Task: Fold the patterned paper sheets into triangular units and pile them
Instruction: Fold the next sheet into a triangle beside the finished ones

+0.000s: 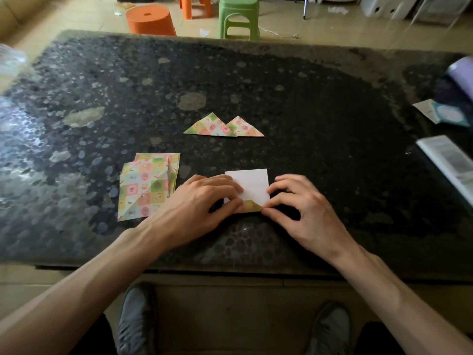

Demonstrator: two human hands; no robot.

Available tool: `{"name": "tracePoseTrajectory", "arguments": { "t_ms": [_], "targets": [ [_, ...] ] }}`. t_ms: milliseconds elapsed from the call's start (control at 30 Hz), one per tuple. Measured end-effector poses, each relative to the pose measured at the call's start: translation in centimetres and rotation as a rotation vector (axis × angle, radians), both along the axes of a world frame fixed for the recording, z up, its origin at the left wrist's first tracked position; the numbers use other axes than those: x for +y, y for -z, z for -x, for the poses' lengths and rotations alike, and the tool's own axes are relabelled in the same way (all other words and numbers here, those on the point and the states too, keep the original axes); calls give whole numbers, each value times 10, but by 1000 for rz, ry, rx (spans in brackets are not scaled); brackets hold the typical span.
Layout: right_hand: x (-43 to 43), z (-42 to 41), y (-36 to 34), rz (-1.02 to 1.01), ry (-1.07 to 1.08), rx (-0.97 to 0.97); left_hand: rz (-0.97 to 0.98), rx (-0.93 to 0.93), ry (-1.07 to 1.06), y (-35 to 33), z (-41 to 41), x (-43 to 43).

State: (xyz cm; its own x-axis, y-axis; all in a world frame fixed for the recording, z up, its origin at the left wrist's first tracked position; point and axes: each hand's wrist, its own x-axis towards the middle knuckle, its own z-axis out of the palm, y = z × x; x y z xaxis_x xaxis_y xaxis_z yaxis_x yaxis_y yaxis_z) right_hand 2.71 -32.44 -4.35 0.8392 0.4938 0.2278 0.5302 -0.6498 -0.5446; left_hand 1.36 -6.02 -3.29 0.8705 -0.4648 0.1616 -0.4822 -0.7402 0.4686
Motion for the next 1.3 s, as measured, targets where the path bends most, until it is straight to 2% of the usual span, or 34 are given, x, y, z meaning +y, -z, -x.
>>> {"name": "tracePoseTrajectory", "arguments": {
  "t_ms": [233,767,1033,1300],
  "targets": [
    [3,3,3,-5,164,72,39,-20,-32,1,-3,-8],
    [8,5,6,-52,218,153,45,83,-124,9,-12,-5],
    [10,8,0,-2,223,146,69,116,-146,4,-12,-9],
    [14,9,-1,19,254,174,-30,-51,-224,17,-9,-15]
  ]
}}
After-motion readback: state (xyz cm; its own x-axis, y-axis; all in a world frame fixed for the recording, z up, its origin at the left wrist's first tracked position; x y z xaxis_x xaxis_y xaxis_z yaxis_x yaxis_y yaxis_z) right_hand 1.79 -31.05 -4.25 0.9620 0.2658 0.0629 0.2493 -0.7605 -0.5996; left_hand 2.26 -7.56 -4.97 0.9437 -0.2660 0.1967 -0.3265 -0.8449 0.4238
